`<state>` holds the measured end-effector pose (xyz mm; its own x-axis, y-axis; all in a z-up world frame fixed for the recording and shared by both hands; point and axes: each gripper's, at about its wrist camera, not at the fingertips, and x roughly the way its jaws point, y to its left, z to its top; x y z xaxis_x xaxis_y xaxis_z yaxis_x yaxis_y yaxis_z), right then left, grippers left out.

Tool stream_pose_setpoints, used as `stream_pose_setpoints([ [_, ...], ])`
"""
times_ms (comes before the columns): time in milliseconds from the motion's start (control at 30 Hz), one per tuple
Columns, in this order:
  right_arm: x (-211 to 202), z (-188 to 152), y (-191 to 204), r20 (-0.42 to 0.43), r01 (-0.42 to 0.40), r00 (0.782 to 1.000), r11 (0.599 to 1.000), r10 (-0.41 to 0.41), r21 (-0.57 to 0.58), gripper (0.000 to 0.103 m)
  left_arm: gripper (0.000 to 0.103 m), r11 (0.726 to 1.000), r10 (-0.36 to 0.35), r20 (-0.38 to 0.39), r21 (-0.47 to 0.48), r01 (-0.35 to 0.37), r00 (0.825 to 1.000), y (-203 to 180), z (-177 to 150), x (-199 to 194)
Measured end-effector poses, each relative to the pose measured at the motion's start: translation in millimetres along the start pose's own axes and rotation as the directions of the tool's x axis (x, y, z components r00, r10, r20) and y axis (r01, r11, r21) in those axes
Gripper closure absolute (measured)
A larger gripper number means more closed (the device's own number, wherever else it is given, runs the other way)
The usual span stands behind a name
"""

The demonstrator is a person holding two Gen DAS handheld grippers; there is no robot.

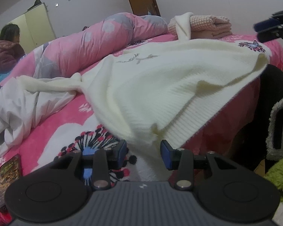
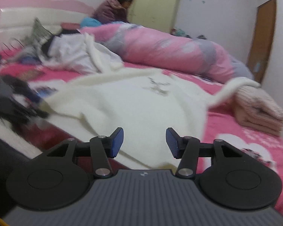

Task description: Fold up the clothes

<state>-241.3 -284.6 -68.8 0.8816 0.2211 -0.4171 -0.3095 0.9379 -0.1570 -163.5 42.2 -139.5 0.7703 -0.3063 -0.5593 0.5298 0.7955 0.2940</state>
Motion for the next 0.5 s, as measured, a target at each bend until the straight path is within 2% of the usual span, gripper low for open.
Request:
stream_pose_setpoints([
  [67,12,8,12,0.006,-0.048,0.999,0.998,0.049,-0.026,0.054,0.063,1.000,-0.002,0.010,-0.014,0.002,1.000,4,-1,0],
  [133,32,9,30,-0.026,-0.072,0.997,0.991,0.070,-0.115,0.055,0.072,0.999,-0.013,0.026,-0.037,0.014,1.000,8,-2,-2],
  [200,52,9,48,-0.059,-0.098,0.994,0.974,0.088,-0.203,0.057,0.076,0.999,-0.019,0.034,-0.047,0.021,0.999,10,-4,-3],
  [367,103,10,93,-0.148,-0.170,0.982,0.896,0.119,-0.410,0.063,0.077,0.997,-0.039,0.047,-0.061,0.042,0.998,13,-6,-5],
  [433,121,10,108,-0.179,-0.190,0.977,0.858,0.117,-0.478,0.068,0.077,0.997,-0.045,0.047,-0.066,0.048,0.998,14,-6,-5],
  [467,124,9,108,-0.176,-0.178,0.979,0.855,0.104,-0.487,0.078,0.077,0.996,-0.046,0.044,-0.068,0.049,0.998,14,-6,-4],
  [500,124,11,106,-0.165,-0.170,0.981,0.864,0.103,-0.474,0.096,0.077,0.996,-0.047,0.042,-0.070,0.050,0.998,14,-6,-4],
])
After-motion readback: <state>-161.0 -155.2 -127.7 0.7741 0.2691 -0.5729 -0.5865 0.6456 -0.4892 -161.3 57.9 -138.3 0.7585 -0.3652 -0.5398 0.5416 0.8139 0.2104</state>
